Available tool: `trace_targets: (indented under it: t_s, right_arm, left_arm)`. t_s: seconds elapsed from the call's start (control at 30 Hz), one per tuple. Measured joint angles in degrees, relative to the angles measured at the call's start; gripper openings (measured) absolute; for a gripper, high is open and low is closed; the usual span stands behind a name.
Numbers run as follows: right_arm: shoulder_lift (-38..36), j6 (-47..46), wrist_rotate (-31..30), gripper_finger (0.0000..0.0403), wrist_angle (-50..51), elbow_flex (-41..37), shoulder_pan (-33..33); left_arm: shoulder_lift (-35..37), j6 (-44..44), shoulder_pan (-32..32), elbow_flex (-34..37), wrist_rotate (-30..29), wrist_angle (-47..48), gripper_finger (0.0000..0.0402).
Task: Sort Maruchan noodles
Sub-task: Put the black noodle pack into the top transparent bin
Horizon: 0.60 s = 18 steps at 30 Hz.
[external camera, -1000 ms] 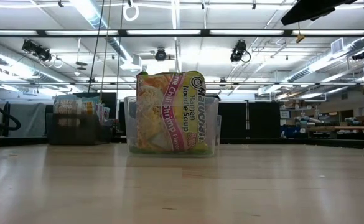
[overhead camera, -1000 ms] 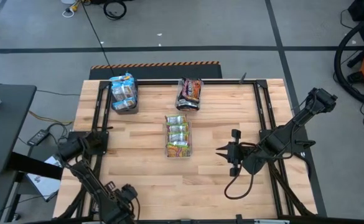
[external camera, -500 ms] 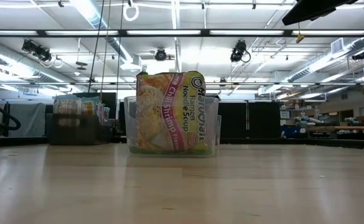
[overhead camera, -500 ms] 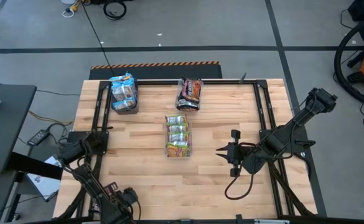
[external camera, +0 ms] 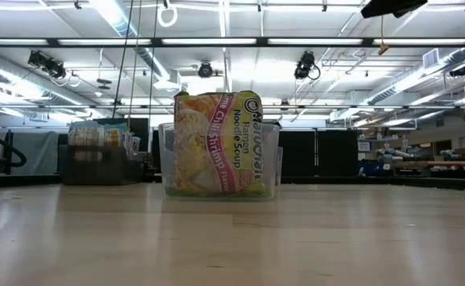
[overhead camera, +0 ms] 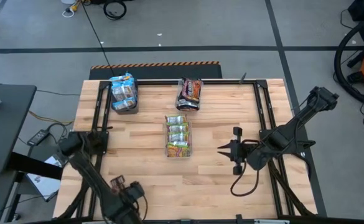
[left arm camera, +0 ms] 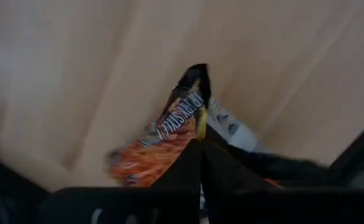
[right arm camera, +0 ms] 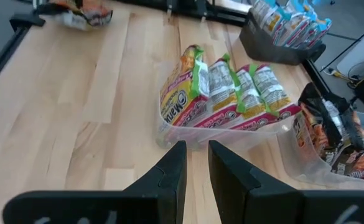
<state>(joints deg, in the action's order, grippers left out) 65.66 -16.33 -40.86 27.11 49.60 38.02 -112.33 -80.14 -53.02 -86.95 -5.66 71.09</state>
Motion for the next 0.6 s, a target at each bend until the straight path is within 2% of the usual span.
trace_targets:
  t_s: [0.23, 0.33, 0.47, 0.53, 0.6]
  right_arm:
    - [-3.32, -0.71, 0.20, 0.0073, 0.02, 0.00, 1.27]
    - [-3.66, -2.12, 1.51, 0.0073, 0.02, 0.00, 2.46]
    - [-3.64, -3.56, 2.89, 0.0073, 0.07, 0.00, 4.15]
    - [-3.64, -3.65, 2.89, 0.0073, 0.07, 0.00, 4.58]
    - [-3.64, -3.38, 2.81, 0.0073, 0.11, 0.00, 4.71]
  left_arm:
    - [8.63, 1.03, 4.12, -2.92, -11.90, 7.00, 0.0002]
    - [13.01, -2.88, 5.83, -3.04, -21.30, 6.81, 0.0002]
    - [18.28, -5.23, 8.68, -3.11, -35.12, 3.05, 0.0002]
    - [20.08, -2.68, 10.62, -3.11, -40.79, -1.15, 0.0002]
    - [21.34, 1.97, 13.31, -3.13, -43.74, -6.89, 0.0002]
